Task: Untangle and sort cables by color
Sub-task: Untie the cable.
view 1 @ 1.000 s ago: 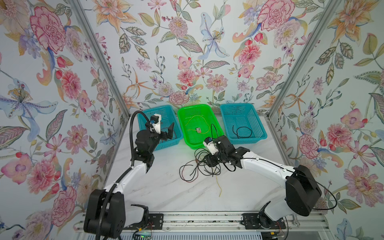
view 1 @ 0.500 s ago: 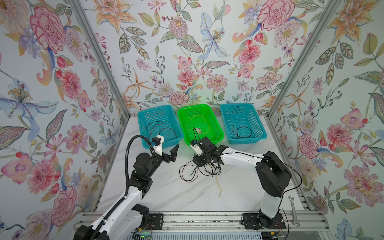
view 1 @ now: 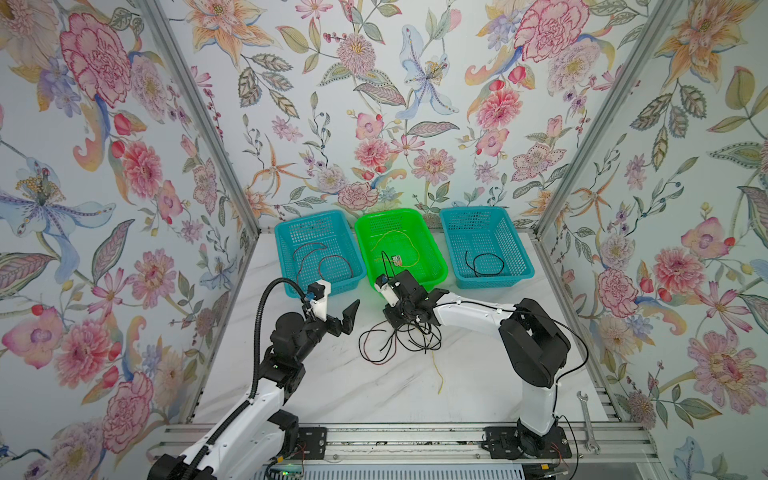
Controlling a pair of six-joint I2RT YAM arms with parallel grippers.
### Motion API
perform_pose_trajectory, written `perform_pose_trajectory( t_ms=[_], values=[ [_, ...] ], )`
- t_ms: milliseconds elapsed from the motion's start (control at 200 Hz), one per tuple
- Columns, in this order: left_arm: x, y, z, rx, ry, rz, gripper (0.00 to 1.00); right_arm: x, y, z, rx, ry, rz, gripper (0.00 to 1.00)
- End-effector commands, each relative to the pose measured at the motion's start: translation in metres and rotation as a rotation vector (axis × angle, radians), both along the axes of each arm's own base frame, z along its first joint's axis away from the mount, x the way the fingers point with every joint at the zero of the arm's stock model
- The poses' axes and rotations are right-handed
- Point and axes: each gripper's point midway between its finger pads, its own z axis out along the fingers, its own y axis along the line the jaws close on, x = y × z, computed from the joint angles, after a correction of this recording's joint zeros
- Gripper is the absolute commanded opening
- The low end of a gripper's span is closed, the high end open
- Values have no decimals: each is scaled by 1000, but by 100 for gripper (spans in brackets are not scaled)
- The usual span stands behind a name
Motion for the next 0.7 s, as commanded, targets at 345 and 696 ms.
perform_pose_trajectory(
  t_ms=[345,696],
  values=[
    [-21,-87,-41,119,70,-215,99,-34,-21,78,137,-8,-9,0],
    [3,-138,-61,102,78,-254,90,-62,-27,151,274,1,30,0]
  ],
)
